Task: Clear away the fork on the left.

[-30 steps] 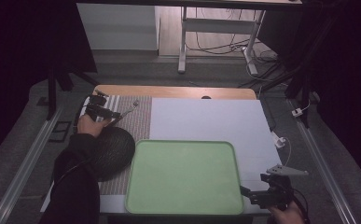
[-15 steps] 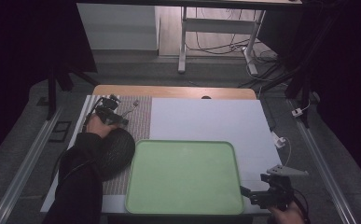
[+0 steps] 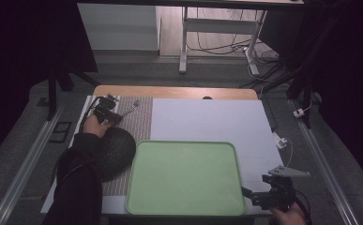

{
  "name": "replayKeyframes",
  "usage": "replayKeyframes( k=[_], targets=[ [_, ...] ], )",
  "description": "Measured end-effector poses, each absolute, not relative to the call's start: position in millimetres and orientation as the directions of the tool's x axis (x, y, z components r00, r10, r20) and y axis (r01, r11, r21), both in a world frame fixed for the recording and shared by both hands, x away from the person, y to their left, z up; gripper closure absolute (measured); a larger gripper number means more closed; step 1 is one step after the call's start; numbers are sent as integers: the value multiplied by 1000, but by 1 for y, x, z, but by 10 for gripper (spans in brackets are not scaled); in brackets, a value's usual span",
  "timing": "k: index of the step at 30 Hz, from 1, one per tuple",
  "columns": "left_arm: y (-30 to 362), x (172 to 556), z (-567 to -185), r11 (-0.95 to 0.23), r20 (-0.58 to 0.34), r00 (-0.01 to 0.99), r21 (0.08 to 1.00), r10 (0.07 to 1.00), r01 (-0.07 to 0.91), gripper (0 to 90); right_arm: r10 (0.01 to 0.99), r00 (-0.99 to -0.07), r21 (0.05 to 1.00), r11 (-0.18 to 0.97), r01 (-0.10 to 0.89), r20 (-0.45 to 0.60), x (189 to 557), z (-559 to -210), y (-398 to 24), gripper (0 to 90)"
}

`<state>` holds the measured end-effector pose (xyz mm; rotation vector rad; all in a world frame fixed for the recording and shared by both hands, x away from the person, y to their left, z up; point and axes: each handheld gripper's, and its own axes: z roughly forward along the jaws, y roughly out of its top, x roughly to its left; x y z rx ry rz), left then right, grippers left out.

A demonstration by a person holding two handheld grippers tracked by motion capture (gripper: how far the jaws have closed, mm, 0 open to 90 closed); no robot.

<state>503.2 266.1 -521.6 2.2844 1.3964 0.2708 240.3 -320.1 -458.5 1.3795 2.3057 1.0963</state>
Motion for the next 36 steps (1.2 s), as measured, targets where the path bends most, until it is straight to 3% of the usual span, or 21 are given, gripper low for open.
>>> replayKeyframes(
  k=[7, 16, 24, 36],
  targets=[
    [267, 504, -520, -398, -37, 468, 470, 883, 788, 775, 835, -525, 704, 273, 655, 166, 240, -459, -320, 0],
    [287, 498, -509, -328, -1, 389, 535, 921, 778, 775, 835, -524, 705, 269, 656, 169, 240, -458, -321, 0],
    [297, 493, -498, -278, -60, 377, 572, 924, 772, 775, 836, -522, 704, 269, 657, 167, 240, -458, -321, 0],
    [274, 476, -487, -297, -102, 423, 567, 900, 768, 775, 834, -526, 709, 270, 651, 165, 239, -458, -321, 0]
  ],
)
